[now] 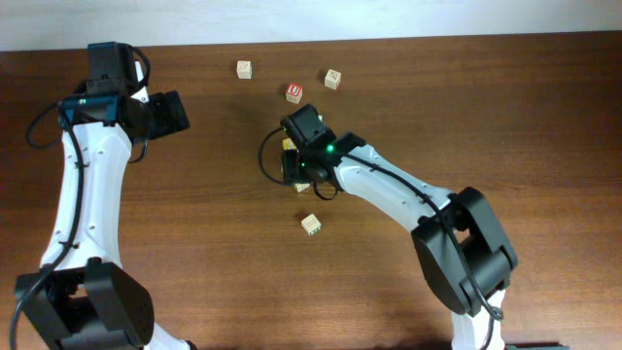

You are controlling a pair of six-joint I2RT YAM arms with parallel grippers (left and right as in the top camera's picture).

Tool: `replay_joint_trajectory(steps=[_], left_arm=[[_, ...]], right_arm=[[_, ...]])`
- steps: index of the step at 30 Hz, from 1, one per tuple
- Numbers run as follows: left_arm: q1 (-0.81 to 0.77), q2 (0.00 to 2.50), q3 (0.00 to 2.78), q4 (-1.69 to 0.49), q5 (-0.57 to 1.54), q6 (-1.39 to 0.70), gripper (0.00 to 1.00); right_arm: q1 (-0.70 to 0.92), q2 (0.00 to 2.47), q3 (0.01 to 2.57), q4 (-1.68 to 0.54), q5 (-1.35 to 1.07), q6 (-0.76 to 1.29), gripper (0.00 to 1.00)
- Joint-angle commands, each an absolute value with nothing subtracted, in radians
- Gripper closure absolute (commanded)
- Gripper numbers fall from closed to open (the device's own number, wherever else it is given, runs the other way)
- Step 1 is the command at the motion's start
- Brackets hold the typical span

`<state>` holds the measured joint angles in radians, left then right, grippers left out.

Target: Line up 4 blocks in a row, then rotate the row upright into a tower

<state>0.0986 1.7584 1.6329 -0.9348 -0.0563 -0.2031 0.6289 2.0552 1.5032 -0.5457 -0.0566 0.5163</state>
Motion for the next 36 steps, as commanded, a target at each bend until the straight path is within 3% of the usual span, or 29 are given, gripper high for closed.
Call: replay_joint_trajectory(steps=[1,5,13,22,34,36], left_arm=[[0.100,1.763,1.658,-0.936,-0.047,-0.213,0.04],[0.056,1.775,1.657,-0.936,0.015,-0.212,0.11],[0.003,1.851,1.658,-0.923,0.014,-0.212,0.11],[0.011,1.851,1.658,-0.859,0.010,-0.212,0.08],[0.025,1.851,1.658,-0.872,-0.007,-0.209,0.05],[0.025,1.851,1.658,-0.876,-0.007,-0.209,0.05]], right_arm=[[0.625,2.069,1.521,-0.551,-0.102,0.482,0.46],[0.592,2.068,1.614,-0.698,-0.101,0.405,0.46],[0.621,2.068,1.666,-1.084,-0.266,0.364,0.50],[0.698,2.069,1.556,-1.082,-0.121,0.277,0.49],[0.699,2.119,1.542,-0.984,-0.146,0.164,0.50],[0.699,2.119,1.542,-0.983,-0.146,0.165,0.57]])
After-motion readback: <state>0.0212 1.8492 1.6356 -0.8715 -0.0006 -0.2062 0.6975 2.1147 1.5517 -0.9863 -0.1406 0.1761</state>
